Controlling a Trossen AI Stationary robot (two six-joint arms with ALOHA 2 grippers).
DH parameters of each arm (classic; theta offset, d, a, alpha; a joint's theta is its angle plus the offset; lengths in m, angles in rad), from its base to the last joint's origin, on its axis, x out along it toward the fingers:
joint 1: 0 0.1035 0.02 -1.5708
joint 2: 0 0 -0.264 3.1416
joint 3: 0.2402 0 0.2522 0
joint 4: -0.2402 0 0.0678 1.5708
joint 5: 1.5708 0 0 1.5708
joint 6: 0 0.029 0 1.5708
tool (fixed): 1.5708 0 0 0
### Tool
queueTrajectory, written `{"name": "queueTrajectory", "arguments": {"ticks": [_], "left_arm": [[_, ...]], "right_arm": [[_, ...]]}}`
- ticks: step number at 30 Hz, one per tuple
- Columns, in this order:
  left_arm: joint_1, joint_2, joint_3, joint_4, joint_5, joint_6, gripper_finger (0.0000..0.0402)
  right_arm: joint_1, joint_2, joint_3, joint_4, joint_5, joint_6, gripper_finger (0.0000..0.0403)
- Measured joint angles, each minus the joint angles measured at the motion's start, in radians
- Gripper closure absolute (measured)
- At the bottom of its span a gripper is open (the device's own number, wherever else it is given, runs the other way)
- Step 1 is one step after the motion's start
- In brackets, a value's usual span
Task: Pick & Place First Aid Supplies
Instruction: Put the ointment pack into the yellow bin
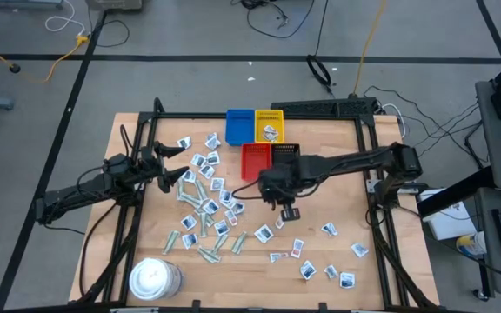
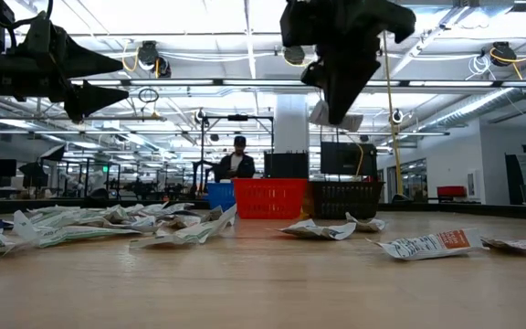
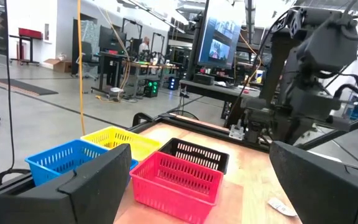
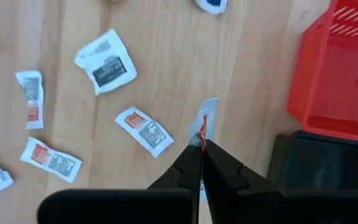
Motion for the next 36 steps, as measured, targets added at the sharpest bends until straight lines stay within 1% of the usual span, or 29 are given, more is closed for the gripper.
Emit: {"name": "queueTrajectory", "arguments": {"ticks": [4,8,20,26,32,36], "left_arm": [[0.0,0.0,0.0,0.0,0.0,0.0,0.0011],[0.0,0.0,0.0,0.0,0.0,0.0,0.0011],[0.0,0.0,0.0,0.0,0.0,0.0,0.0011],[0.0,0.0,0.0,0.0,0.0,0.0,0.0011],[0.0,0.0,0.0,0.0,0.0,0.0,0.0011],[0.0,0.0,0.0,0.0,0.0,0.0,0.0011]], "right_arm": [[-0.025,0.0,-0.001,-0.007,0.002,0.001,0.0401],[-0.09,-0.001,-0.001,-0.003,0.005,0.002,0.0401],[-0.414,-0.001,-0.001,0.008,0.009,-0.018,0.0402],[-0.549,-0.001,-0.001,0.027,0.009,-0.03,0.0402],[-0.642,-0.001,-0.001,0.027,0.009,-0.052,0.0402],[-0.662,0.007,0.0,0.072,0.009,-0.095,0.0402]]}}
